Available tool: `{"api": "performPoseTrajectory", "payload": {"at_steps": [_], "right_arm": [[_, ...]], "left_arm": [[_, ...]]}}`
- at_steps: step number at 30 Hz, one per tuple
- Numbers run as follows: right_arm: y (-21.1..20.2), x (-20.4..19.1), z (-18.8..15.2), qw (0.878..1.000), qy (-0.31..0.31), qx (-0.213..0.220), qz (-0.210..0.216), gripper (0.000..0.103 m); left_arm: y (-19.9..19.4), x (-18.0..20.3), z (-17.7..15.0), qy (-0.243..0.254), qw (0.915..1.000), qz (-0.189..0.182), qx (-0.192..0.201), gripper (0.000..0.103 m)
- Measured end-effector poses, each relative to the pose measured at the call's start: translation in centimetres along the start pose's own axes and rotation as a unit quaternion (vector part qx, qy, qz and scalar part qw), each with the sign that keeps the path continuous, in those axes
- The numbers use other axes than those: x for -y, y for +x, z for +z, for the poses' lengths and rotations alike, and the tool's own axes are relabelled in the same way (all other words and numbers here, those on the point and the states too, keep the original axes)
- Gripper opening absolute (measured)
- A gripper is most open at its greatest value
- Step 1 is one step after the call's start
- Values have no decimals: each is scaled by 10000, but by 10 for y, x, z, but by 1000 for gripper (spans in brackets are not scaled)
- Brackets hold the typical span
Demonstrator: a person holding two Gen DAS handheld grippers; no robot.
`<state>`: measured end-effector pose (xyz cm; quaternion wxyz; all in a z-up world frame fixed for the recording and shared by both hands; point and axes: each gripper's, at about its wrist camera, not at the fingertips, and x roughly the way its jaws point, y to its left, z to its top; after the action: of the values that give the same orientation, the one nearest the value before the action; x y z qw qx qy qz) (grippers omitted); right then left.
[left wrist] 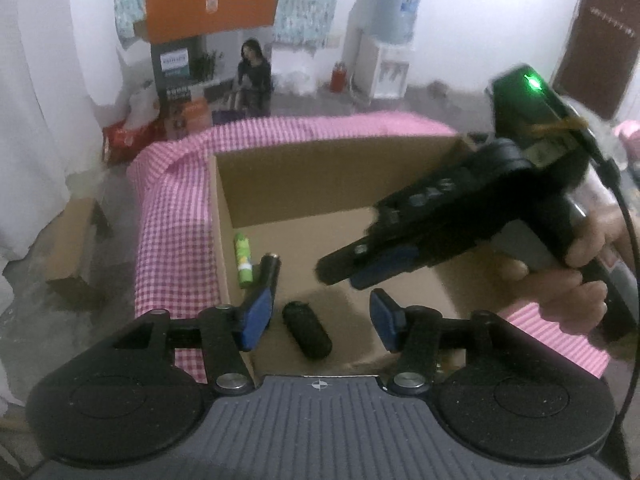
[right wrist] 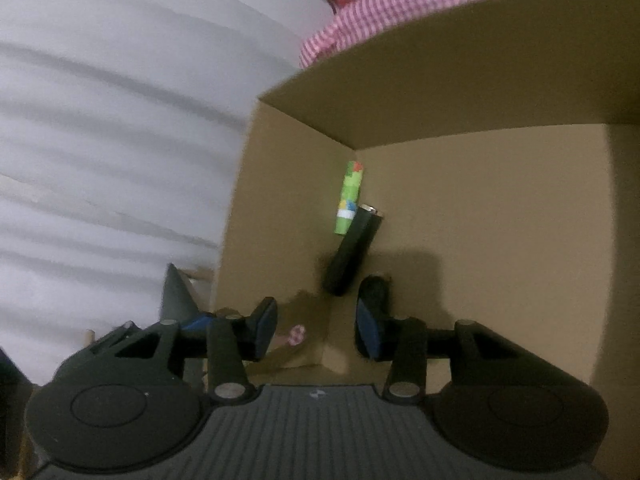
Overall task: Organize rigid objects
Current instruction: 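Move the right gripper back toward the empty pink bowl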
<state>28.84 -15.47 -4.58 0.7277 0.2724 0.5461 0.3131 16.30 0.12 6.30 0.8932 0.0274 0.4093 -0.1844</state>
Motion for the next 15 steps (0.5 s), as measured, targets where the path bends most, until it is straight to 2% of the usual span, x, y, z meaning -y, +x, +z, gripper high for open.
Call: {"api": "performPoseTrajectory", "payload": {"at_steps": [4,8,11,15], "right_arm": [[-48,-7,-31,9980,-201,547,256,47],[-97,-11,-78,9924,-452,1082,385,47],[-125,-7,-119,9883,-609,1358,321,47],[-133,-2,-170,9855,-795,1480,-242,47]], "left_arm": [[-27,6,-12,10,9992,-164,358,59],[-41,15,-31,169,9981,-352,477,65],[-40,25,-51,336,9971,-610,309,70],[-23,44,-82,552,9940,-941,-127,72]]}}
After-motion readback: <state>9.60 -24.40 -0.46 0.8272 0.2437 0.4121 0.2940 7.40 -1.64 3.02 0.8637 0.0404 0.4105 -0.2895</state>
